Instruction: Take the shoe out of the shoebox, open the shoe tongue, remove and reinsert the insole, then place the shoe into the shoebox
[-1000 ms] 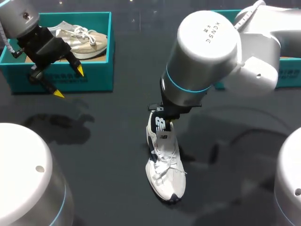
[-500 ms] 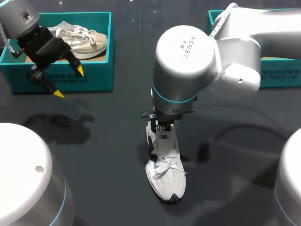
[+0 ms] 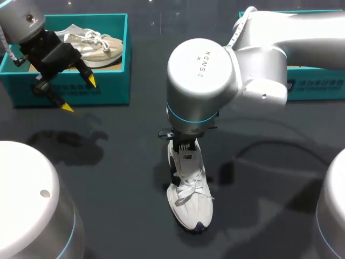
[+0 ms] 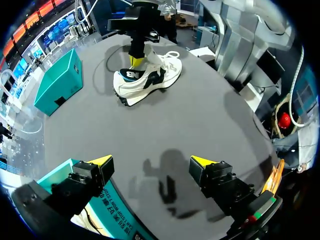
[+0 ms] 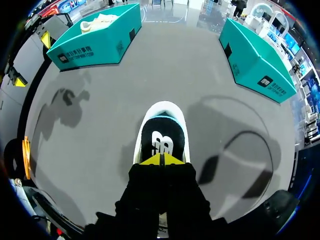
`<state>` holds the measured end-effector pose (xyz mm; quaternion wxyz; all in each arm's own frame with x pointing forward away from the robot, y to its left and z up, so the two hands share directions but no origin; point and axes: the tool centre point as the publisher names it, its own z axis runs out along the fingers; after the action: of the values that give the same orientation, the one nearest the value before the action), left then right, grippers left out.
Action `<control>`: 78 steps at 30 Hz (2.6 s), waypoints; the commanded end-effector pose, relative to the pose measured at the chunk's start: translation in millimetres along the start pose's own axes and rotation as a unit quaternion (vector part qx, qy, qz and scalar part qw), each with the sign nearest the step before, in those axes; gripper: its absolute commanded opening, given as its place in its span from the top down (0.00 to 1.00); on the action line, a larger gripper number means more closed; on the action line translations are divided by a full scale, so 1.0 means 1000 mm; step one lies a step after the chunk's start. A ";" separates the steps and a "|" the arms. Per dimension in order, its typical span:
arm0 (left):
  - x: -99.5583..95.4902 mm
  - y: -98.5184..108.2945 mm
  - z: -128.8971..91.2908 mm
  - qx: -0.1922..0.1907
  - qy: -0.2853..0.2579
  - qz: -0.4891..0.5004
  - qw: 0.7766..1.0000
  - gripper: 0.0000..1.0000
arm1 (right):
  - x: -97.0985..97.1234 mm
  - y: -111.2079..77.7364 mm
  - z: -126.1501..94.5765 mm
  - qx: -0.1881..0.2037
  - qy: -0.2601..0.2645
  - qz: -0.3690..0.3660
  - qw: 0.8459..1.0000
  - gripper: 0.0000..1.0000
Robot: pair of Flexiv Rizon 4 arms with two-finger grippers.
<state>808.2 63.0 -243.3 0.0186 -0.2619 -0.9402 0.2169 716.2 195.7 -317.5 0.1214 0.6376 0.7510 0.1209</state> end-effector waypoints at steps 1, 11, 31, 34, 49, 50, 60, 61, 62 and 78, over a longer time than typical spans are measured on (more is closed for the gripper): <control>0.001 0.000 0.000 -0.002 0.000 0.000 1.000 0.00 | 0.009 0.001 0.012 -0.008 -0.010 -0.007 1.000 1.00; 0.001 0.000 0.000 -0.002 0.000 0.000 1.000 0.00 | 0.009 0.001 0.041 0.002 -0.008 -0.017 1.000 1.00; 0.001 0.000 0.000 -0.002 0.000 0.000 1.000 0.00 | 0.005 -0.009 0.048 0.010 -0.028 -0.019 0.999 1.00; 0.001 0.000 0.000 -0.002 0.000 0.000 1.000 0.00 | 0.006 -0.008 0.032 -0.002 -0.056 -0.027 0.998 1.00; 0.001 0.000 0.000 -0.002 0.000 0.000 1.000 0.00 | -0.008 0.002 0.034 0.035 -0.164 -0.044 0.985 1.00; 0.001 0.000 0.000 -0.002 0.000 0.000 1.000 0.00 | -0.009 0.002 0.037 0.036 -0.162 -0.044 0.985 1.00; 0.001 0.000 0.000 -0.002 0.000 0.000 1.000 0.00 | -0.015 -0.003 0.062 0.062 -0.149 -0.038 0.986 1.00; 0.001 0.000 0.000 -0.002 0.000 0.000 1.000 0.00 | -0.016 -0.004 0.064 0.065 -0.149 -0.037 0.986 1.00; 0.001 0.000 0.000 -0.002 0.000 0.000 1.000 0.00 | -0.016 -0.004 0.066 0.070 -0.150 -0.036 0.986 1.00; 0.001 0.000 0.000 -0.002 0.000 0.000 1.000 0.00 | -0.016 -0.003 0.041 0.050 -0.197 -0.038 0.978 1.00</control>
<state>808.1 62.9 -243.5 0.0185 -0.2619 -0.9402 0.2170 726.9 177.0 -350.9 0.2367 0.6243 0.7432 -0.0417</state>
